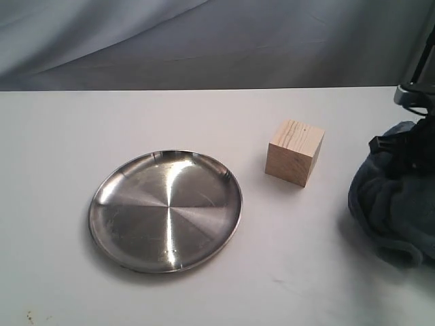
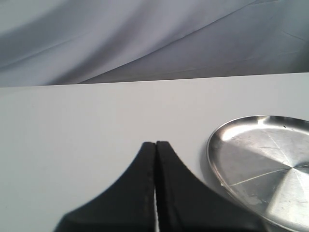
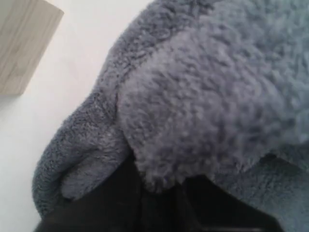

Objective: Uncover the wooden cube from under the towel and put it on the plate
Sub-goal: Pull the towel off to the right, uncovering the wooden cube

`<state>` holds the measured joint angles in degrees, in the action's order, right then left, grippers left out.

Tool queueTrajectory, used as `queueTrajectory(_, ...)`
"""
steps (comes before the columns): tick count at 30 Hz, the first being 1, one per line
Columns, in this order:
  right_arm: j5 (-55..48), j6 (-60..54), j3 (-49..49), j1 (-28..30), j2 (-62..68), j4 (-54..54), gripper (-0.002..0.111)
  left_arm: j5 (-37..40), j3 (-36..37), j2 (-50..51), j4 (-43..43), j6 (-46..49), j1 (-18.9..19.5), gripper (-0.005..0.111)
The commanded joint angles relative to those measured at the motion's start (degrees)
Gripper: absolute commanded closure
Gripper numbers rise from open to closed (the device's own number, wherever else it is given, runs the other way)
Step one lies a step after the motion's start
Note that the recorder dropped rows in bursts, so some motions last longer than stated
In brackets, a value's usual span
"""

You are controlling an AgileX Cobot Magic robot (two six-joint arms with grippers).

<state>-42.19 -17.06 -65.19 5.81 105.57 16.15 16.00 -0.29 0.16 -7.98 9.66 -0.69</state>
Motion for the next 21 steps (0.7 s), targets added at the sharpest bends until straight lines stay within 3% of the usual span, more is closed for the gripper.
queueTrajectory(1, -0.5, -1.2, 0.1, -0.7, 3.6, 0.6, 0.107, -0.7, 0.3, -0.2, 0.2, -0.4, -0.3, 0.107)
queueTrajectory(4, -0.3, -1.2, 0.1, -0.7, 4.8, 0.6, 0.094, -0.7, 0.3, -0.2, 0.2, -0.4, -0.3, 0.107)
queueTrajectory(9, -1.2, -1.2, -1.8, -0.7, 4.2, 0.8, 0.056, -0.7, 0.3, -0.2, 0.2, -0.4, -0.3, 0.107)
queueTrajectory(11, -3.1, -1.2, -3.5, -0.7, 3.5, 1.1, 0.047, -0.7, 0.3, -0.2, 0.2, -0.4, -0.3, 0.107)
queueTrajectory(21, -6.6, -1.2, -6.9, -0.7, -0.7, 0.4, 0.022, -0.7, 0.3, -0.2, 0.2, -0.4, -0.3, 0.107)
